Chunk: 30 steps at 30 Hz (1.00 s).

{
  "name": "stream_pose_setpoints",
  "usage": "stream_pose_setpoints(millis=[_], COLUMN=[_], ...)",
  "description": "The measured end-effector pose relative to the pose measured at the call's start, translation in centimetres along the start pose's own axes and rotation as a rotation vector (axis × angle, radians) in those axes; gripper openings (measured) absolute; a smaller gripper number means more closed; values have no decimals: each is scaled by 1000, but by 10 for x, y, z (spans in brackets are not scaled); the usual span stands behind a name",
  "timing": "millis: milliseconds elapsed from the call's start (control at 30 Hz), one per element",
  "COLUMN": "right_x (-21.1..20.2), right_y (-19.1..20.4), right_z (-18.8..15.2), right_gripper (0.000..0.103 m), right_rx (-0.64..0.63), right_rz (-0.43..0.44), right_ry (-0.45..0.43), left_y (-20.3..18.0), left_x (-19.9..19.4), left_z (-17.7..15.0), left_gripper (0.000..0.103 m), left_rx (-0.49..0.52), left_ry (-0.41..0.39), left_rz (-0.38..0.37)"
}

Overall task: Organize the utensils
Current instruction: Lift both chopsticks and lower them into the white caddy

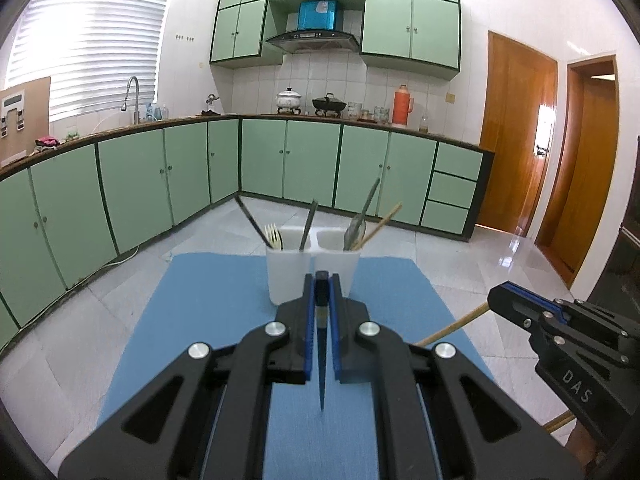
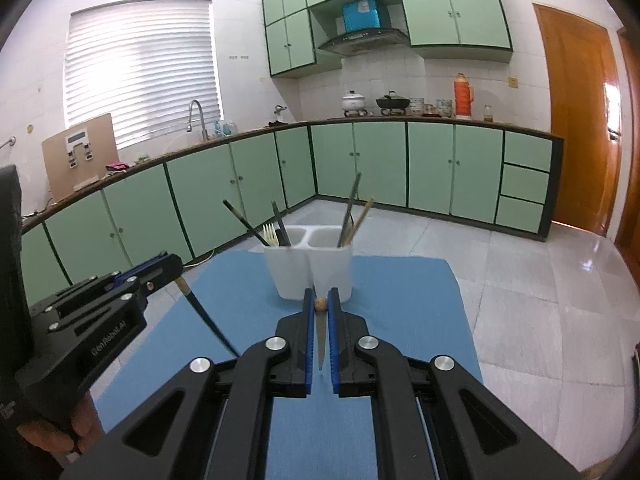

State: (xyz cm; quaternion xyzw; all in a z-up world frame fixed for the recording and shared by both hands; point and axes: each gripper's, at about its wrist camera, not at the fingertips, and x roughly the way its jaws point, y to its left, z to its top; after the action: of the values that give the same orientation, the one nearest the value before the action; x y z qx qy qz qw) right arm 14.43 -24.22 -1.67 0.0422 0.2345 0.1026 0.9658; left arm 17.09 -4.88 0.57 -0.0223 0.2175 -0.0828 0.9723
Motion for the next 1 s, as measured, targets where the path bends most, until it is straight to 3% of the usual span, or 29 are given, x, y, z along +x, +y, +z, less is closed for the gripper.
stream_pose_setpoints(millis=[300, 600, 833, 1000], right_x=[13, 20, 49, 76], right_y=[1, 3, 2, -1], right_z=[39, 91, 133, 151], right_gripper=[6, 7, 7, 6], right_rx=[-30, -78, -94, -97], right_rz=[57, 48, 35, 25], right_ry=[-18, -93, -115, -104], left_y=[9, 20, 27, 28], left_x=[7, 5, 23, 44], left_z=[39, 99, 153, 174], left_gripper=[6, 6, 6, 6], left_rx=[-11, -33, -43, -50], left_ry=[-50, -180, -285, -321], left_rz=[-15, 16, 43, 41])
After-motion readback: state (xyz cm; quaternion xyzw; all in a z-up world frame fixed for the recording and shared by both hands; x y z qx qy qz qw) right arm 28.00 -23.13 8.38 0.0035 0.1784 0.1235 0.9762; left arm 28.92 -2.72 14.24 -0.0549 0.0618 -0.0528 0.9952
